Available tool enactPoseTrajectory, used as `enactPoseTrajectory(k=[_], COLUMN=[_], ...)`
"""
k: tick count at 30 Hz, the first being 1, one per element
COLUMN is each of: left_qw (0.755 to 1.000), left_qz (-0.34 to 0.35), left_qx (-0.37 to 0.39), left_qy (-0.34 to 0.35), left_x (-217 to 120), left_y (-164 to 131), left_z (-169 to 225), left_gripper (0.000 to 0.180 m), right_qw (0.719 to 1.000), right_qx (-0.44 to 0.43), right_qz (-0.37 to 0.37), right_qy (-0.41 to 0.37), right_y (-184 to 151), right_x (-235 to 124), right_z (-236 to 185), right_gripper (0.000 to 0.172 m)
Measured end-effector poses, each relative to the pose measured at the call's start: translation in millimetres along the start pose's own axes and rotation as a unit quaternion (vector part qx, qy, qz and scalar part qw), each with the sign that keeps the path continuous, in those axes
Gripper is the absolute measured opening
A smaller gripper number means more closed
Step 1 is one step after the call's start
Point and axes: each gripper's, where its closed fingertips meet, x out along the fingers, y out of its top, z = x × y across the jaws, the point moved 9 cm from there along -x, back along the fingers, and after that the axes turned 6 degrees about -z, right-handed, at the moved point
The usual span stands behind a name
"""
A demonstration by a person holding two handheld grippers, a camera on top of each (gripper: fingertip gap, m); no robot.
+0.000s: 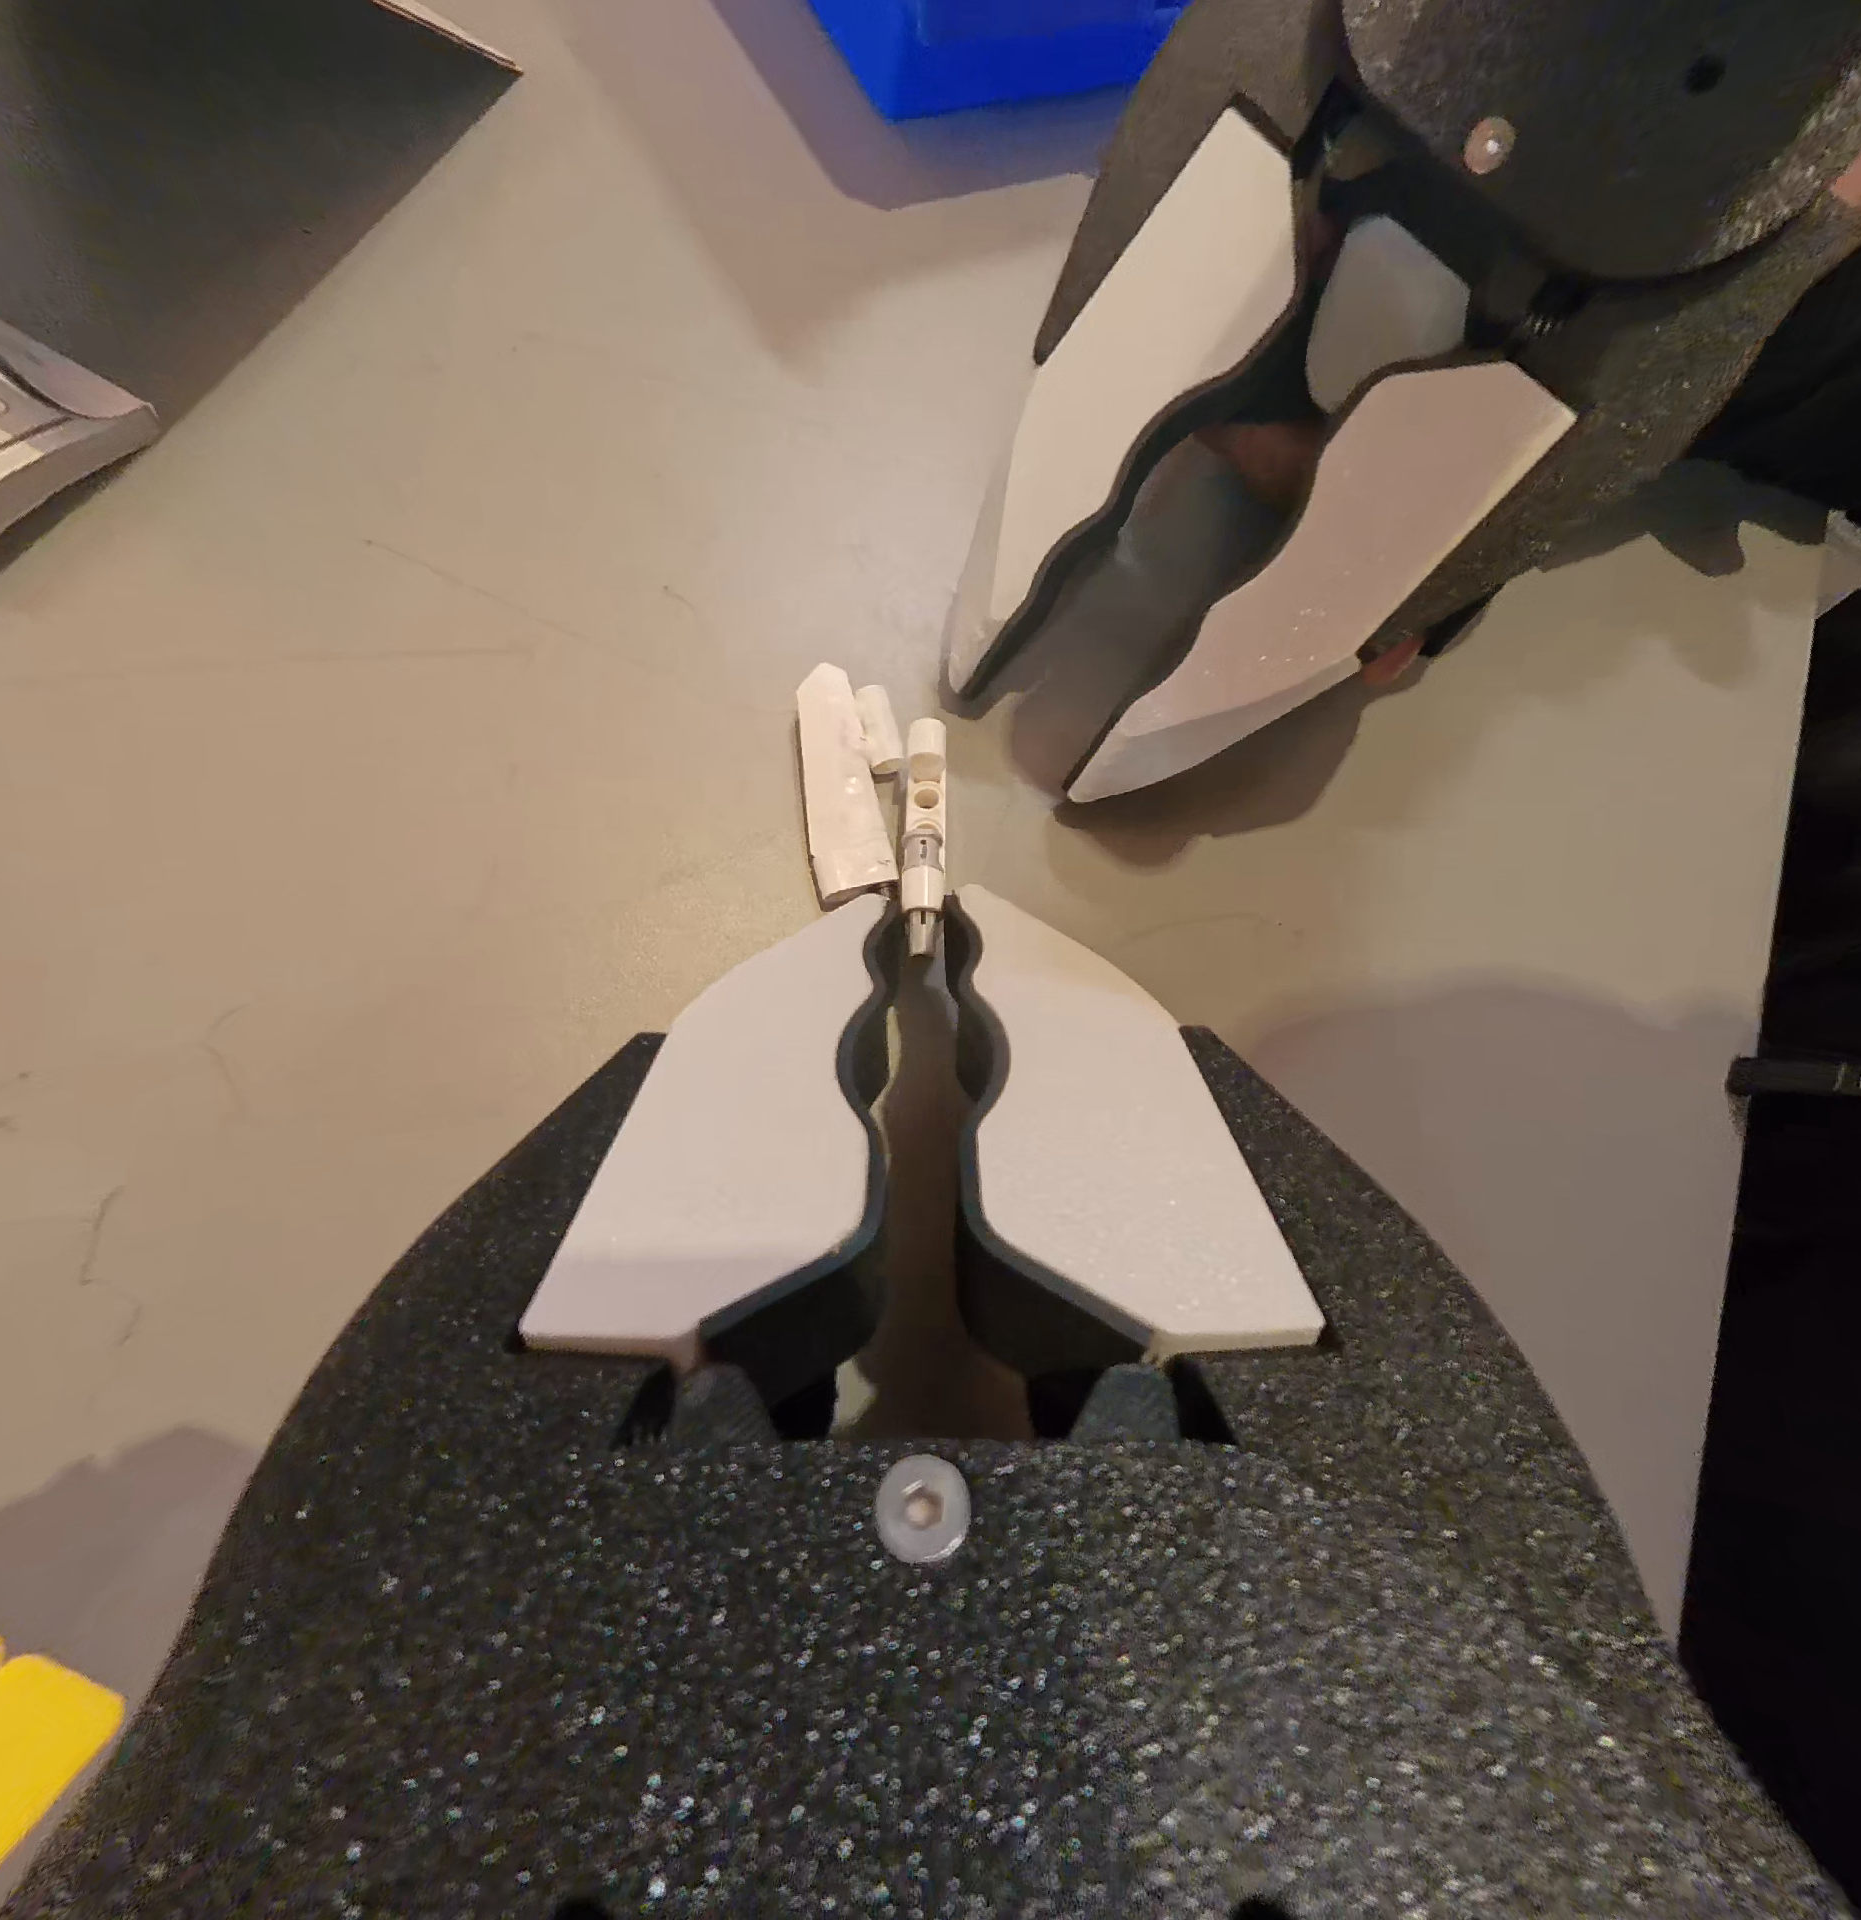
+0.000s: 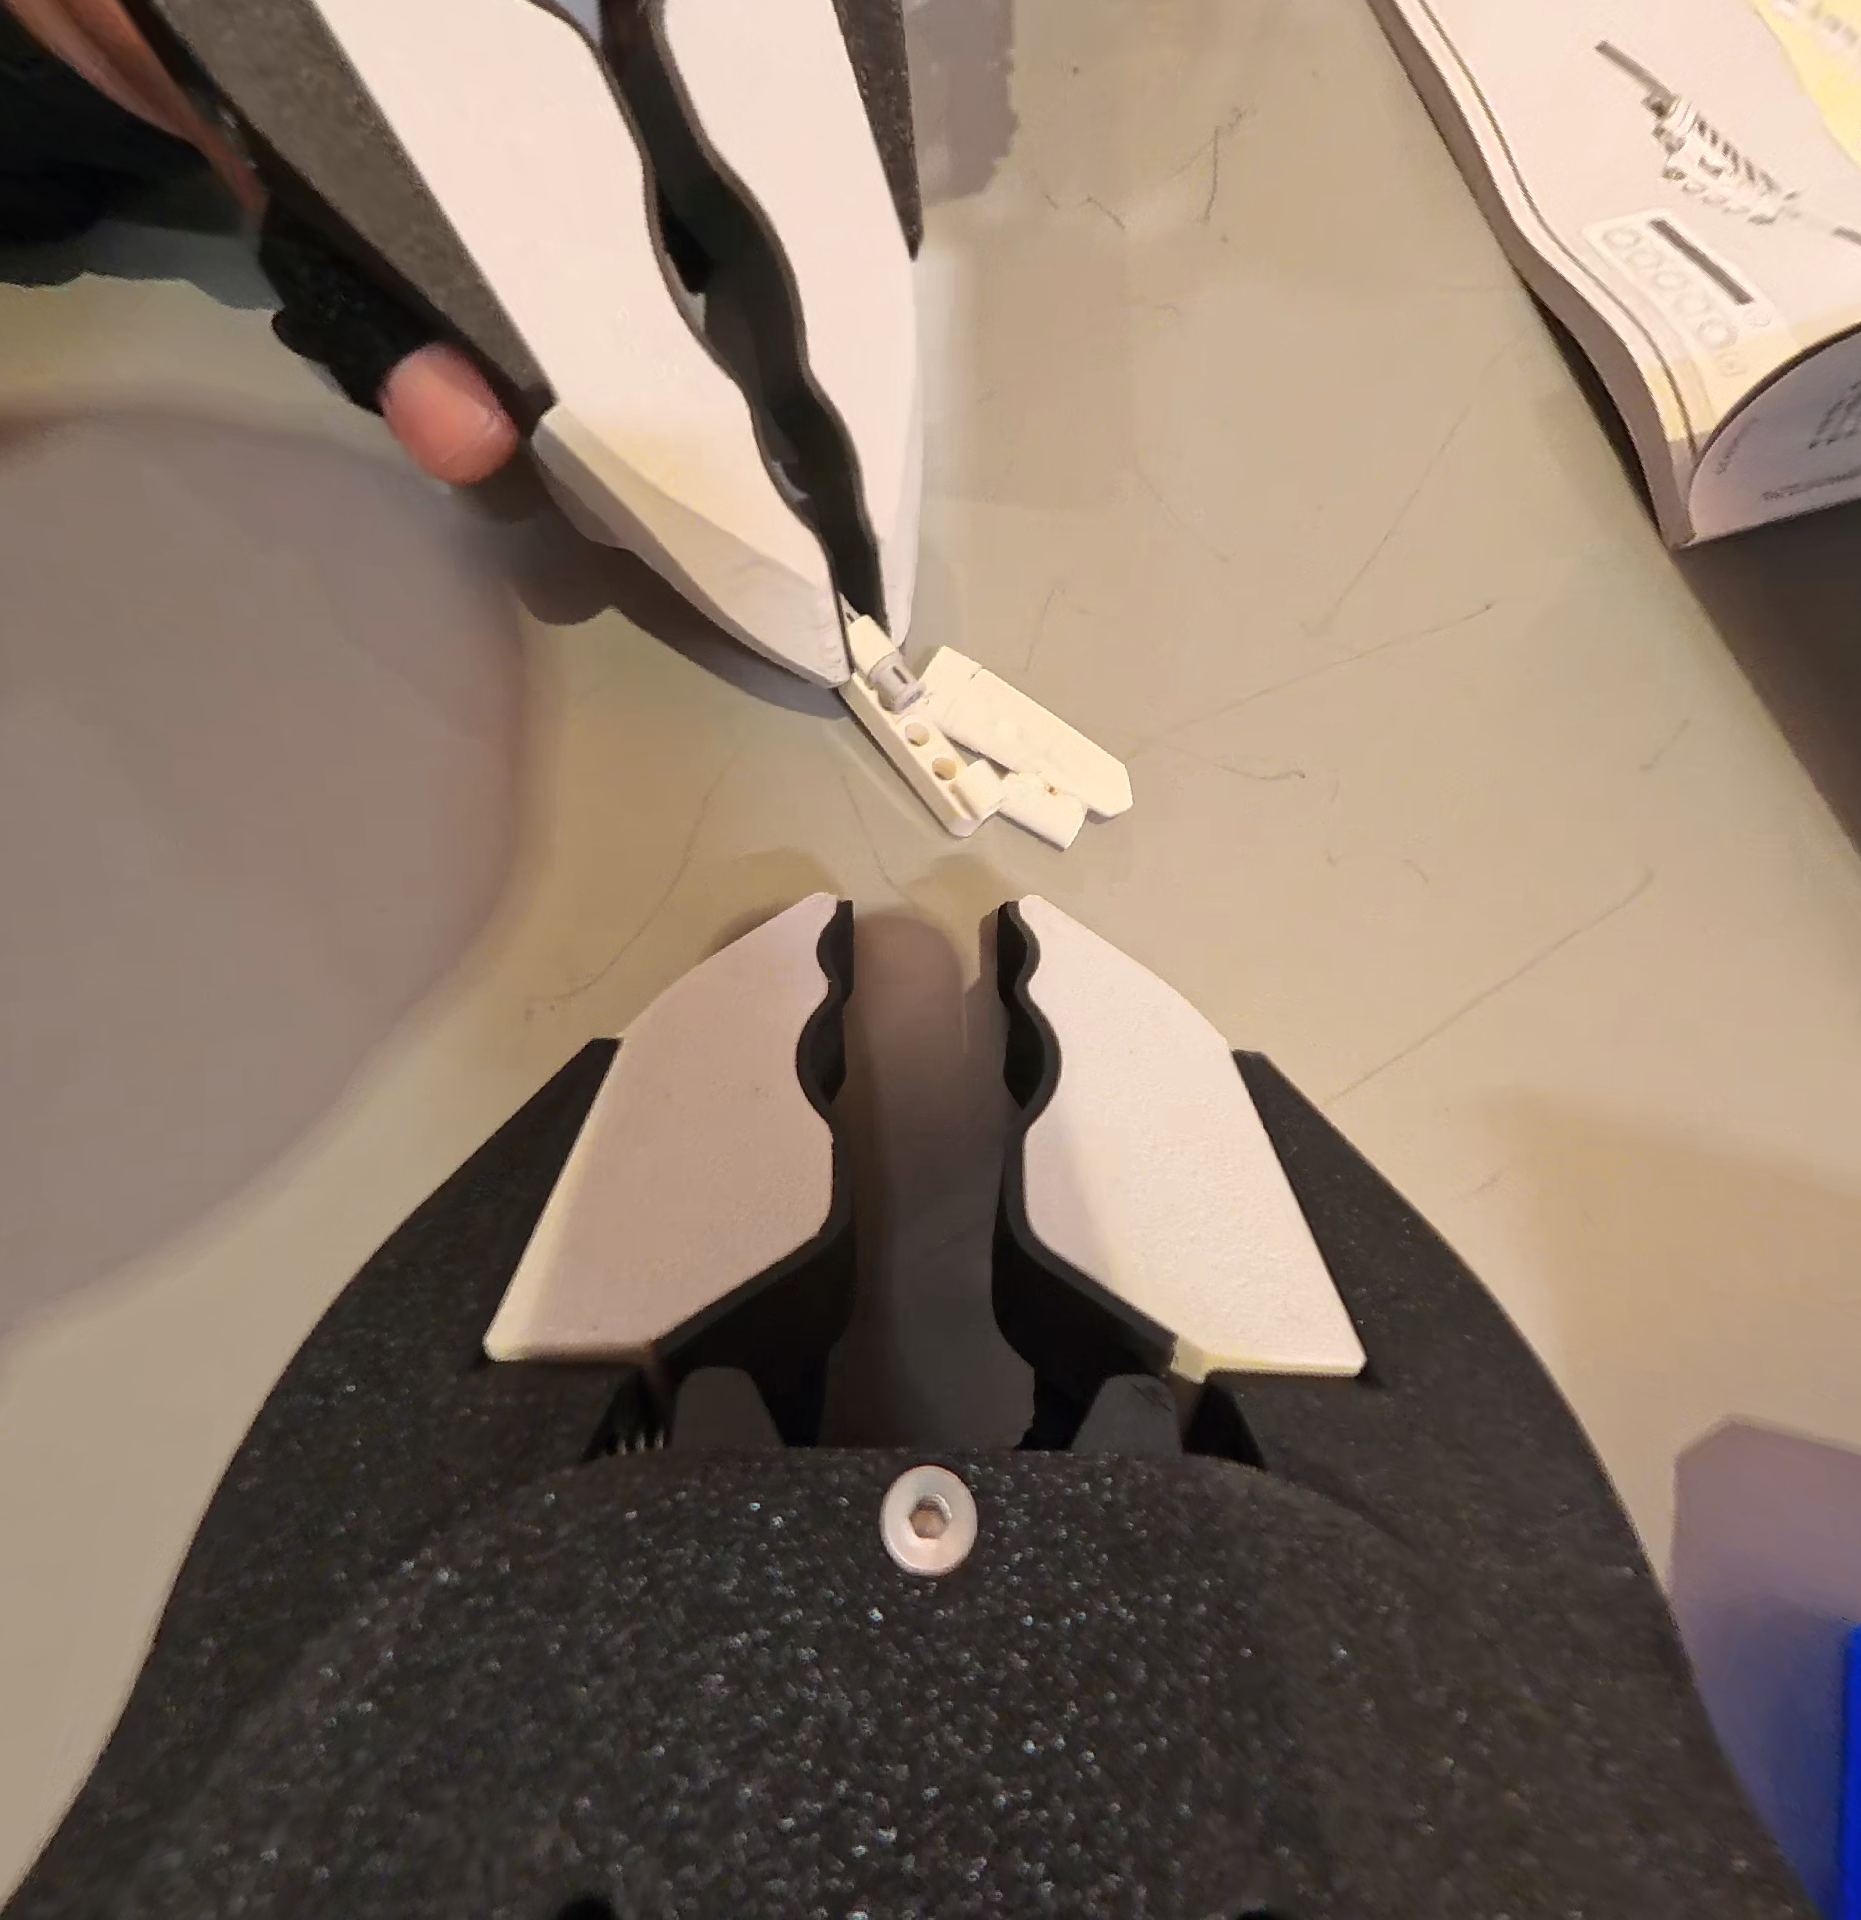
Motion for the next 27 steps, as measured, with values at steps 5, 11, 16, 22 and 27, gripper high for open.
enactPoseTrajectory(k=[5, 11, 16, 22, 27], left_qw=[0.999, 0.996, 0.992, 0.992, 0.991], left_qz=[0.01, 0.015, 0.023, 0.024, 0.024], left_qx=[-0.041, -0.081, -0.113, -0.116, -0.12], left_qy=[-0.016, -0.035, -0.044, -0.045, -0.05], left_x=[-1.6, -2.2, -3.9, -5.7, -4.6], left_y=[-0.4, -1.5, -2.3, -1.7, -1.7], left_z=[-3.7, -5.2, -8.5, -6.0, -4.0], left_gripper=[0.008, 0.008, 0.007, 0.008, 0.008], right_qw=[1.0, 0.999, 0.999, 0.996, 0.986], right_qx=[-0.015, -0.03, -0.04, -0.075, -0.134], right_qz=[0.003, -0.001, 0.0, 0.008, 0.025], right_qy=[-0.012, -0.025, -0.035, -0.051, -0.099], right_y=[0.5, 1.3, 2.2, 5.3, 8.9], right_x=[-0.3, 1.3, 1.8, 2.9, 4.6], right_z=[-2.3, -5.1, -6.7, -12.1, -17.5], right_gripper=[0.027, 0.027, 0.027, 0.027, 0.028])
